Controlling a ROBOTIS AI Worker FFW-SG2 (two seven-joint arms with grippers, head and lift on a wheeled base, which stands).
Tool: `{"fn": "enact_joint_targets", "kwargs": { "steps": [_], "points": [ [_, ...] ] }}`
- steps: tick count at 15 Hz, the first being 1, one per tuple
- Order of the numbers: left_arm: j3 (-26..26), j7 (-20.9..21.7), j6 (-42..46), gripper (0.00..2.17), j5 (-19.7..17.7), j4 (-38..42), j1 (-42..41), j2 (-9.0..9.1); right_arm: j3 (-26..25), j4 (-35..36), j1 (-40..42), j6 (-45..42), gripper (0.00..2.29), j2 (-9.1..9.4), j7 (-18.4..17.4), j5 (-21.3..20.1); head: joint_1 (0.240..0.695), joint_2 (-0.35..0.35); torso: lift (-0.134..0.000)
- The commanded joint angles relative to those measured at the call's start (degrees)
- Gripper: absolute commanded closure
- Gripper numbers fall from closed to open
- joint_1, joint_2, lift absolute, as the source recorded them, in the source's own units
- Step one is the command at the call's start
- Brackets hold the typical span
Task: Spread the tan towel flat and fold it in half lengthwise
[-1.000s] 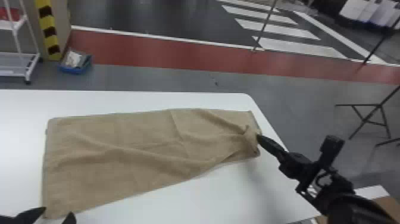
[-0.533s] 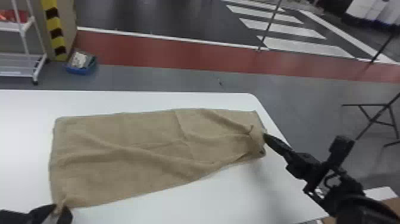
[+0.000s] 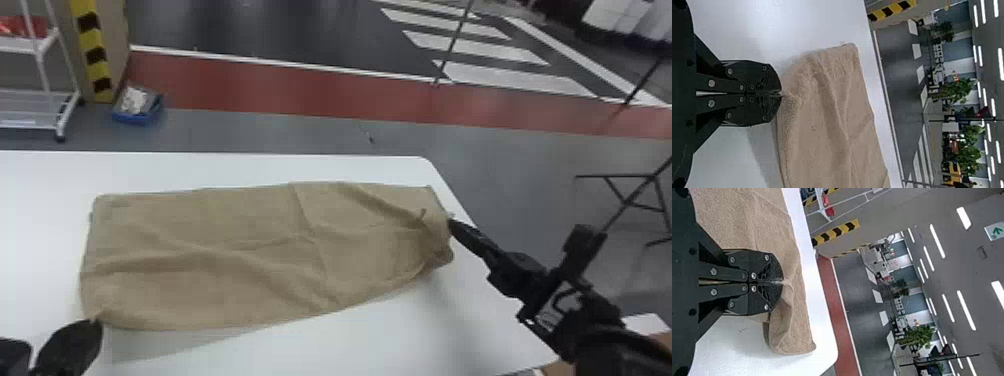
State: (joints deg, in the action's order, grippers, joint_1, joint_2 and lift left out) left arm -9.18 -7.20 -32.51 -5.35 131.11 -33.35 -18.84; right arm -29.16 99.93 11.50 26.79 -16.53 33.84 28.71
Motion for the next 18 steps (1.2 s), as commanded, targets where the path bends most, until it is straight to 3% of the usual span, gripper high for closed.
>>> {"fn": "enact_joint_targets", "kwargs": {
  "steps": [1, 5, 8, 15, 18],
  "points": [
    [1.36, -0.80, -1.20, 1.54, 0.69, 4.50, -0.49, -0.05, -0.55, 3.43, 0.89, 2.88, 1.33, -0.17, 0.00, -0.67, 0.695, -0.298, -0.128],
    [5.67, -2.73, -4.19, 1.54, 0.78, 10.30, -0.49, -0.40, -2.75, 7.92, 3.97, 7.45, 1.33, -1.66, 0.61, -2.43, 0.695, -0.266, -0.128],
    [7.86, -3.44, -4.54, 1.54, 0.07, 11.62, -0.31, -0.49, -5.30, 9.94, 5.99, 9.20, 1.33, -1.66, 1.93, -4.80, 0.695, -0.252, -0.128],
    [10.50, -7.65, -4.54, 1.54, -2.04, 12.59, 2.06, -0.67, -7.41, 11.52, 7.13, 14.30, 1.33, -1.75, 8.35, -11.48, 0.695, -0.247, -0.128],
    [11.12, -8.45, -6.65, 1.54, -2.13, 14.08, 3.73, -0.67, -8.20, 14.33, 5.81, 22.04, 1.33, -2.10, 11.34, -10.95, 0.695, -0.228, -0.128]
  ]
}}
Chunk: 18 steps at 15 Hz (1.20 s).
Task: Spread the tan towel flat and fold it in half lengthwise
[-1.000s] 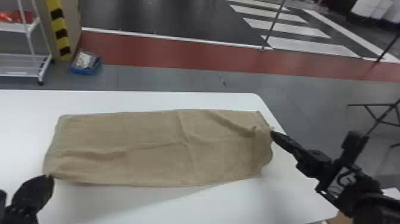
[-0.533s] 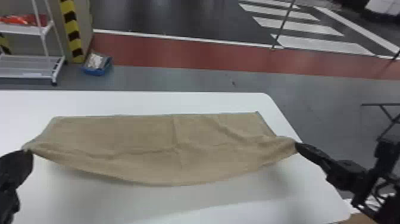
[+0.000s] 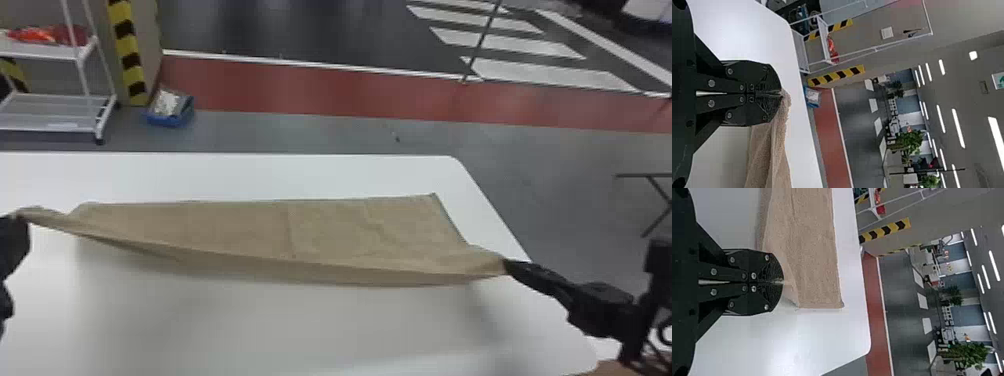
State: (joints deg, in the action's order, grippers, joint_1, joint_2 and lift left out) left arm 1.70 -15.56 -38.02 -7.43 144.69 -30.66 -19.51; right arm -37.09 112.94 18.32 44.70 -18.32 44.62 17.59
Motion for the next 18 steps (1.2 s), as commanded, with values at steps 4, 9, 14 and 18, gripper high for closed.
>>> {"fn": "enact_joint_targets", "kwargs": {
  "steps": [4, 9, 14, 18],
  "points": [
    [-1.17, 0.26, -10.28, 1.54, 0.22, -1.07, 8.51, 0.44, 2.02, -1.85, -9.97, 10.28, 1.33, -1.19, -0.41, 0.78, 0.695, -0.200, -0.128],
    [-3.46, 2.20, -21.88, 1.54, 7.08, -7.84, 14.48, 0.88, 7.38, -15.74, -22.45, 9.58, 1.33, -1.19, -6.21, 0.34, 0.695, -0.158, -0.128],
    [-4.34, 3.52, -26.63, 1.54, 8.39, -13.82, 20.20, 1.67, 10.98, -29.36, -31.77, -0.44, 1.33, -1.28, -9.11, -1.33, 0.695, -0.122, -0.128],
    [-6.97, 3.52, -27.33, 1.54, 9.01, -19.71, 27.75, 2.37, 13.88, -37.71, -37.22, -5.36, 1.33, -1.46, -10.70, -1.60, 0.695, -0.116, -0.128]
  ]
}}
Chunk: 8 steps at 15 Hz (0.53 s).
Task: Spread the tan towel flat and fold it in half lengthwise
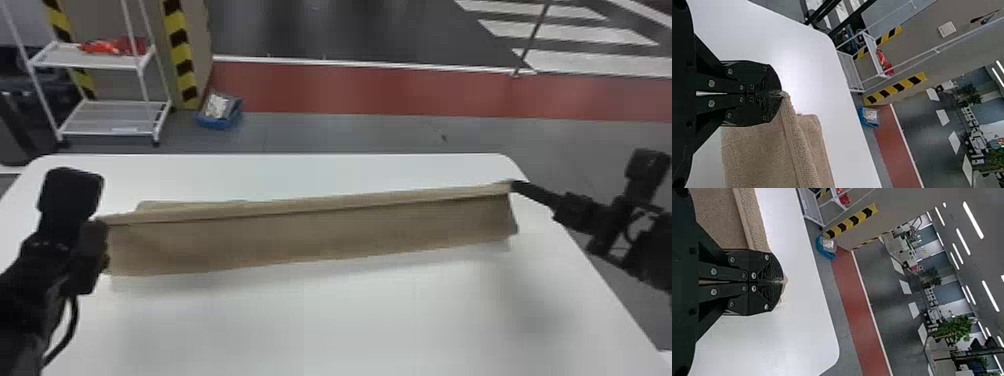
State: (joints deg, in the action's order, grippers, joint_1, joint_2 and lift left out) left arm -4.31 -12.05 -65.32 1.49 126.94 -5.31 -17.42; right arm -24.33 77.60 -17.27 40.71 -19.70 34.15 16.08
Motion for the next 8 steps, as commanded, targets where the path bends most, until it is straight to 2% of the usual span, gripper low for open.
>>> {"fn": "enact_joint_targets", "kwargs": {
  "steps": [1, 5, 8],
  "points": [
    [-1.66, 0.01, -0.04, 1.54, 0.09, -3.36, 3.81, 0.72, 1.92, -3.60, -2.59, -2.08, 1.33, -0.07, -0.23, -0.17, 0.695, -0.115, -0.128],
    [-3.51, 0.10, 0.14, 1.53, 0.26, -9.25, 7.85, 0.98, 5.61, -6.94, -4.35, -3.13, 1.33, 0.02, -1.11, -2.81, 0.695, -0.109, -0.128],
    [-4.39, 0.10, 1.72, 1.54, 0.61, -14.17, 10.75, 1.86, 6.49, -8.61, -4.53, -5.42, 1.33, 0.19, -1.55, -2.98, 0.695, -0.099, -0.128]
  ]
}}
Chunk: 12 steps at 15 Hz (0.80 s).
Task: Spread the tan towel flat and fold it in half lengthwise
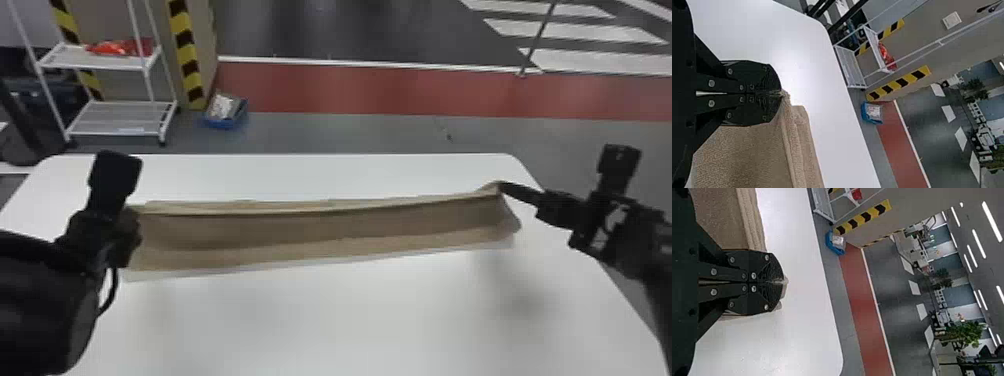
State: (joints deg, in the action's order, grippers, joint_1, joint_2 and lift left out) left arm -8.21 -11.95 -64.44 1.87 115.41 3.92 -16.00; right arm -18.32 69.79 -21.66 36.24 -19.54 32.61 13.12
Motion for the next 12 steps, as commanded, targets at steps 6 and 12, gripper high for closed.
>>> {"fn": "enact_joint_targets", "kwargs": {
  "steps": [6, 12],
  "points": [
    [-2.16, -0.53, 7.52, 1.52, 0.41, -10.64, 6.10, 1.23, 2.94, -4.84, -1.98, -4.46, 1.33, 0.12, -0.97, -0.99, 0.695, -0.096, -0.128],
    [-2.77, -0.09, 8.75, 1.30, 2.70, -15.04, 7.77, 1.49, 5.22, -12.84, -5.67, -11.32, 1.32, 0.21, -3.17, -0.99, 0.695, -0.092, -0.128]
  ]
}}
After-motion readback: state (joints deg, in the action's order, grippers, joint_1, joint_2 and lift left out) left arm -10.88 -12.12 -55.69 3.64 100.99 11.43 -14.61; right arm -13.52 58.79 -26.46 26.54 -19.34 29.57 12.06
